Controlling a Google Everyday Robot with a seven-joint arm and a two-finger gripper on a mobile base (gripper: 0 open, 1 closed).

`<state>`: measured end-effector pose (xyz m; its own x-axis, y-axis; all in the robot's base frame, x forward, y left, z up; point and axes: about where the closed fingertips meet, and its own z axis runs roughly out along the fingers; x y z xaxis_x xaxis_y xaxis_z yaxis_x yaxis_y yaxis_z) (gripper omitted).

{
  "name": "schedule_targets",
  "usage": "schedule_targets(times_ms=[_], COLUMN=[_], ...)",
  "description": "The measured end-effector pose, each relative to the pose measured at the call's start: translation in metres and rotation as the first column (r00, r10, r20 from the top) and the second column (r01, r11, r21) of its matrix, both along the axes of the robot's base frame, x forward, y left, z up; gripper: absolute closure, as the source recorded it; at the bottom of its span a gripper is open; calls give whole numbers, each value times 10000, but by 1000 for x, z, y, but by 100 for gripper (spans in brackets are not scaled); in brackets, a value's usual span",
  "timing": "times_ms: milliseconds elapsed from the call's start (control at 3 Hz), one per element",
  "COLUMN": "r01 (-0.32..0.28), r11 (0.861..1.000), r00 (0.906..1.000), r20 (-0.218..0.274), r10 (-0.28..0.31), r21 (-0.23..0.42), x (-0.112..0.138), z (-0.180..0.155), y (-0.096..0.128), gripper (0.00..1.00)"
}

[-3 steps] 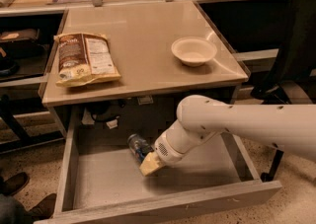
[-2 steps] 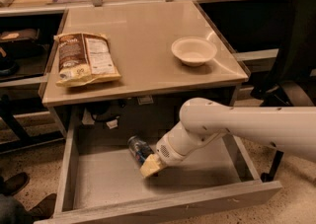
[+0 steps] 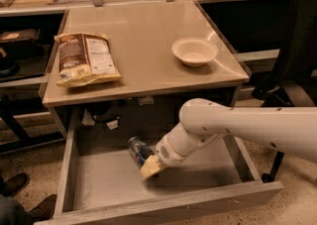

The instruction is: Place redbull can into top drawer

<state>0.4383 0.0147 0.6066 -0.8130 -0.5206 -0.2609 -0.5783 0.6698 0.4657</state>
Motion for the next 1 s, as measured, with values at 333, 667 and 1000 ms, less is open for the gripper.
schedule_targets(times_ms=[333, 667, 1000], r01=[0, -1, -2], r11=[10000, 10000, 10000], r00=[10000, 10000, 10000], r20=[0, 0, 0], r10=[0, 1, 2], r21=[0, 0, 0], x=[0, 0, 0], z=[0, 0, 0], y=[0, 0, 0], gripper=[35, 11, 0])
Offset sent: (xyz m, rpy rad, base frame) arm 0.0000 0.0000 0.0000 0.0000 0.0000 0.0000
